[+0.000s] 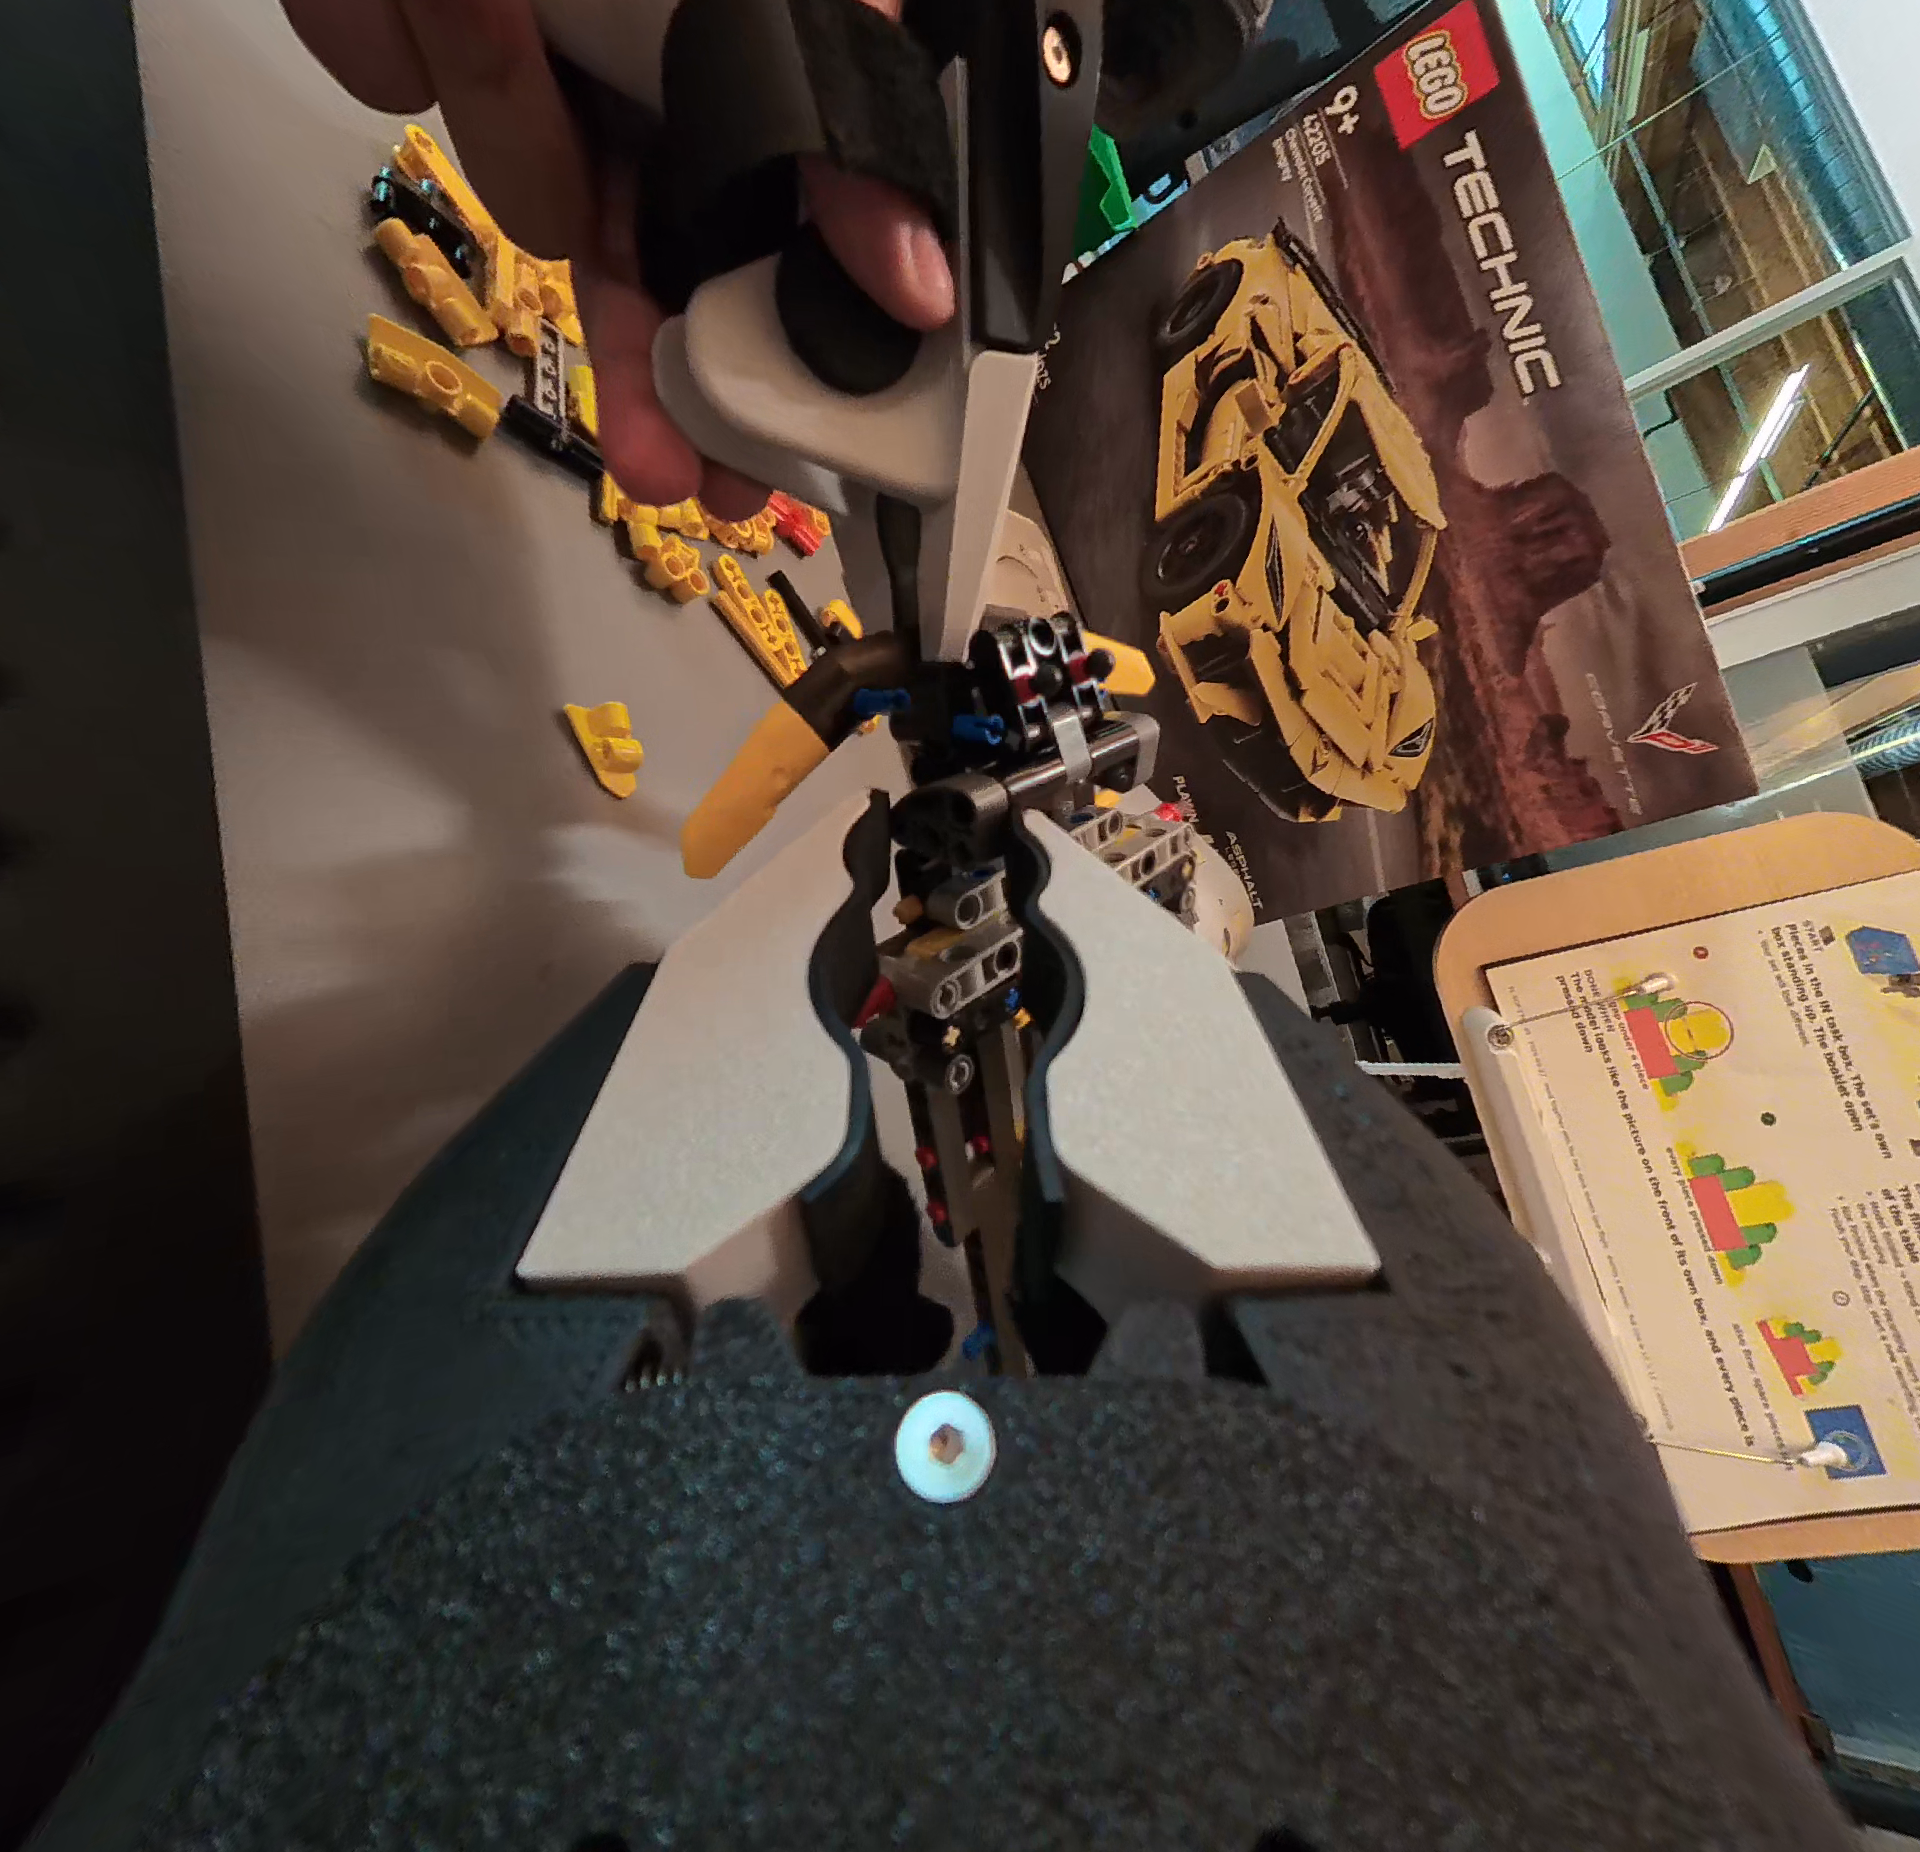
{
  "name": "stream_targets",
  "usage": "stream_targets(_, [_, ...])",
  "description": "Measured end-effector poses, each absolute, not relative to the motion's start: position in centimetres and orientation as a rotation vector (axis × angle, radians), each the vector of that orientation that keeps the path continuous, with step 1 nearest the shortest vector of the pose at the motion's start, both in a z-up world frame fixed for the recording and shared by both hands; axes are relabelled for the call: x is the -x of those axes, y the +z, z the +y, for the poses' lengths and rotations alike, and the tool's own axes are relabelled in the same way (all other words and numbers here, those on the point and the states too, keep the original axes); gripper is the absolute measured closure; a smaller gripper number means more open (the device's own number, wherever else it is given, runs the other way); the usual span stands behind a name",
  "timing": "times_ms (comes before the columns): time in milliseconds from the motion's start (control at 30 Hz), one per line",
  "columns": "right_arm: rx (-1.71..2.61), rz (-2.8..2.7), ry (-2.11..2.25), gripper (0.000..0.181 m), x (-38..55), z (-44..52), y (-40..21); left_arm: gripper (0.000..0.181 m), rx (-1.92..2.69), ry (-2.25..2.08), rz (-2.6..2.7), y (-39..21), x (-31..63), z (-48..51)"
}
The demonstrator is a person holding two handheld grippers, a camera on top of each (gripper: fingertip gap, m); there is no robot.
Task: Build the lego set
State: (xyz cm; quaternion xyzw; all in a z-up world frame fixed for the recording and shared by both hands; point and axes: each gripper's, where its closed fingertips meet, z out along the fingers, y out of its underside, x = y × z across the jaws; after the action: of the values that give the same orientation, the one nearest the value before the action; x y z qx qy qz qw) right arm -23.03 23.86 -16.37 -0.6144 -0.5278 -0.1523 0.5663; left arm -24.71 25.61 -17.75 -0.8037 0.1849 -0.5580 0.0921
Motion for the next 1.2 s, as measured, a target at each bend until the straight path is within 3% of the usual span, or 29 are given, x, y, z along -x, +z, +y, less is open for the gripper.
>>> stream_targets(533, [1.503, -1.091, -0.164, 0.156, 22.4, 23.5, -15.2, 0.175, 2.309, -1.701, 0.506, -16.8, 23.3, 25.1])
stream_targets(900, [1.478, -1.021, 0.016, 0.159, 20.6, 22.1, -12.0, 0.177, 2.178, -1.915, 0.586, -12.7, 21.8, 21.8])
stream_targets(1200, [1.503, -1.151, 0.321, 0.159, 19.7, 18.8, -11.2, 0.176, 2.089, -1.729, 0.721, -12.2, 22.3, 20.9])
